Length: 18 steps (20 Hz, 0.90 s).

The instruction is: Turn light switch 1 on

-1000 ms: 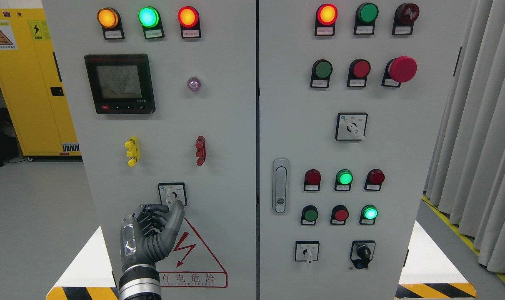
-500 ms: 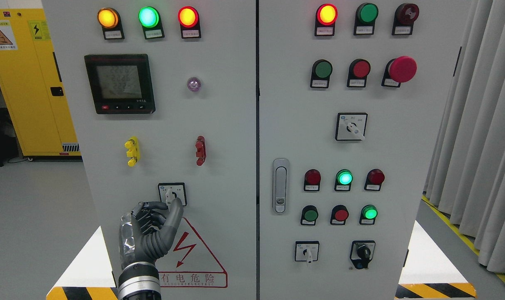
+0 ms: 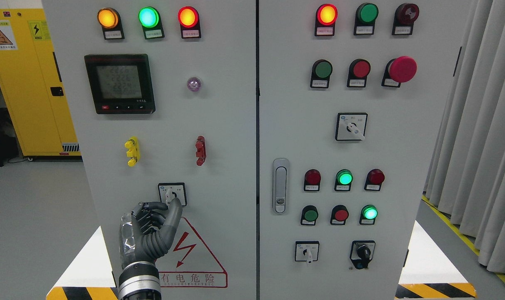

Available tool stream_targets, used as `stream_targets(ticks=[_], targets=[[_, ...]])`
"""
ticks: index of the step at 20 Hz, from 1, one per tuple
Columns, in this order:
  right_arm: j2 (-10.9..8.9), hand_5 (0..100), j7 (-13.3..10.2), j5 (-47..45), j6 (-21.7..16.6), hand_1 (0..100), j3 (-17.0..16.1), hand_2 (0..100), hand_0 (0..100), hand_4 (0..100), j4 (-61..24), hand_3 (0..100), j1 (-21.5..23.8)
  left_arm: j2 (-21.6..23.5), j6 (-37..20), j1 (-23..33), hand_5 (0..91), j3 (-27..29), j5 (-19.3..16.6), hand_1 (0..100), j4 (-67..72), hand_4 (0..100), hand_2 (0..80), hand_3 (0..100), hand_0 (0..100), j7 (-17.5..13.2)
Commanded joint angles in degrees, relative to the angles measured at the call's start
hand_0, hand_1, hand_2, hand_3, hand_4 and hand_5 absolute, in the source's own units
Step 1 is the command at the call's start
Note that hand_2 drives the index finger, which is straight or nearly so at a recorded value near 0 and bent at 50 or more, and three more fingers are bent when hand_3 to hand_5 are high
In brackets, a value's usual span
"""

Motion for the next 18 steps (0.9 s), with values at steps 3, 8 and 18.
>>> stream_targets(ticks=[3, 8, 18], targets=[[0.00, 0, 0.0, 0.0, 0.0, 50, 0.0, 4, 0, 0, 0.0, 0, 0.0, 0.0, 0.0, -0.6, 86.5, -0.1, 0.0, 68, 0.6, 88, 59.9, 90, 28, 0.0], [0.00, 0, 0.0, 0.0, 0.0, 50, 0.0, 4, 0, 0, 0.0, 0, 0.0, 0.0, 1.3, -0.7, 86.5, -0.1, 0.0, 68, 0.5, 88, 60.3, 90, 29, 0.0], [0.00, 0, 0.0, 0.0, 0.0, 50, 0.0, 4, 0, 0, 0.0, 0, 0.0, 0.0, 1.3, -1.3, 86.5, -0.1, 0.0, 67, 0.5, 89, 61.4, 92, 30, 0.0]])
